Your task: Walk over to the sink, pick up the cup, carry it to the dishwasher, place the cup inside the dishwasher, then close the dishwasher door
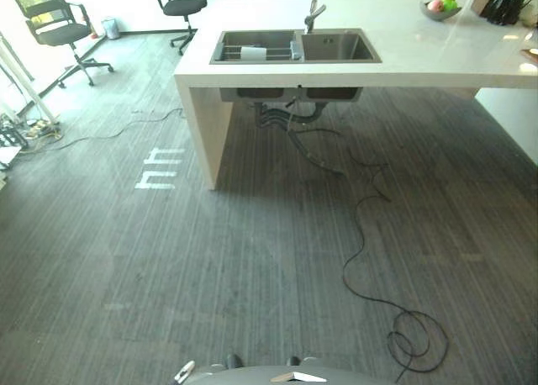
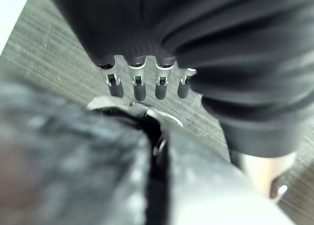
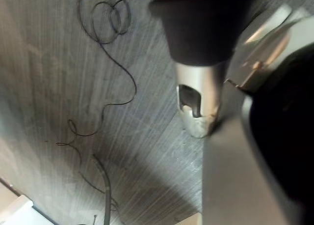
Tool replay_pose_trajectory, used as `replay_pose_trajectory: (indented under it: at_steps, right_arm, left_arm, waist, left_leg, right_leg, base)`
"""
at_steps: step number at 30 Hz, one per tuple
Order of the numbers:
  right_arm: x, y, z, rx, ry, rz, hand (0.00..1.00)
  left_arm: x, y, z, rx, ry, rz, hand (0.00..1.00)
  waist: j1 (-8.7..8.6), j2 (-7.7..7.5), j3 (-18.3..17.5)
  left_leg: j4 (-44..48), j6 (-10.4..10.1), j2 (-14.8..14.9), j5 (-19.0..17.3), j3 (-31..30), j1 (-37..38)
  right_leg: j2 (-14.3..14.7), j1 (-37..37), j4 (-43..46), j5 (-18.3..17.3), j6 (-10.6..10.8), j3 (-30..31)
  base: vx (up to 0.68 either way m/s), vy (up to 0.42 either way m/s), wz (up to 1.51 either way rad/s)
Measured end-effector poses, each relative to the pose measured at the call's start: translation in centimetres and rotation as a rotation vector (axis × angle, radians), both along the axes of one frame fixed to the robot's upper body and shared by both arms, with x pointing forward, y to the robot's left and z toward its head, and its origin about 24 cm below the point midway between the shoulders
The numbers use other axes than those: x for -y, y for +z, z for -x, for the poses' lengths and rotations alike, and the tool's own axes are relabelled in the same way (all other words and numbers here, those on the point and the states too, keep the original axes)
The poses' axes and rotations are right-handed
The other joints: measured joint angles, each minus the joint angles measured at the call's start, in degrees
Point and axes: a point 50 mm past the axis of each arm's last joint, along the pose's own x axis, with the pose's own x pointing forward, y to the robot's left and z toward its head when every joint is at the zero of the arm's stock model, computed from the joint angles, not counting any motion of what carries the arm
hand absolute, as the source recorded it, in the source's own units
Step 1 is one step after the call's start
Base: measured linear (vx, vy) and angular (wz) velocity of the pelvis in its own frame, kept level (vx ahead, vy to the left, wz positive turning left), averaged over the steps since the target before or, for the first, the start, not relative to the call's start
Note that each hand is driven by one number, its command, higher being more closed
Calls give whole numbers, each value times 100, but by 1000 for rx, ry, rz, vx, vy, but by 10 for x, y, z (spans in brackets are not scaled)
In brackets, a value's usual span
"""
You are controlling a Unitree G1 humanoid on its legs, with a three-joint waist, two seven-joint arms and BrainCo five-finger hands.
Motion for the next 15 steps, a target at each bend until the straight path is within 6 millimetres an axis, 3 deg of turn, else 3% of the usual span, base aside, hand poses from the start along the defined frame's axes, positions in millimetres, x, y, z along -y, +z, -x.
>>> replay_pose_trajectory:
  at_steps: [5,15]
  right_arm:
    - [-4,0,-15,43,36,14,0]
    - [-5,2,-38,135,113,92,0]
  left_arm:
    - [-5,1,1,1,11,18,0]
    - [-7,1,3,8,58,-14,0]
  waist:
    - [16,-164,38]
    - [106,-196,147]
  left_leg:
    - [-51,3,28,-7,13,-11]
    - [-100,-1,13,-72,4,210]
  right_leg:
    - [61,148,-391,133,11,-69]
    - [95,542,-774,232,20,-141]
  base:
    - [49,-9,2]
    - [43,2,2]
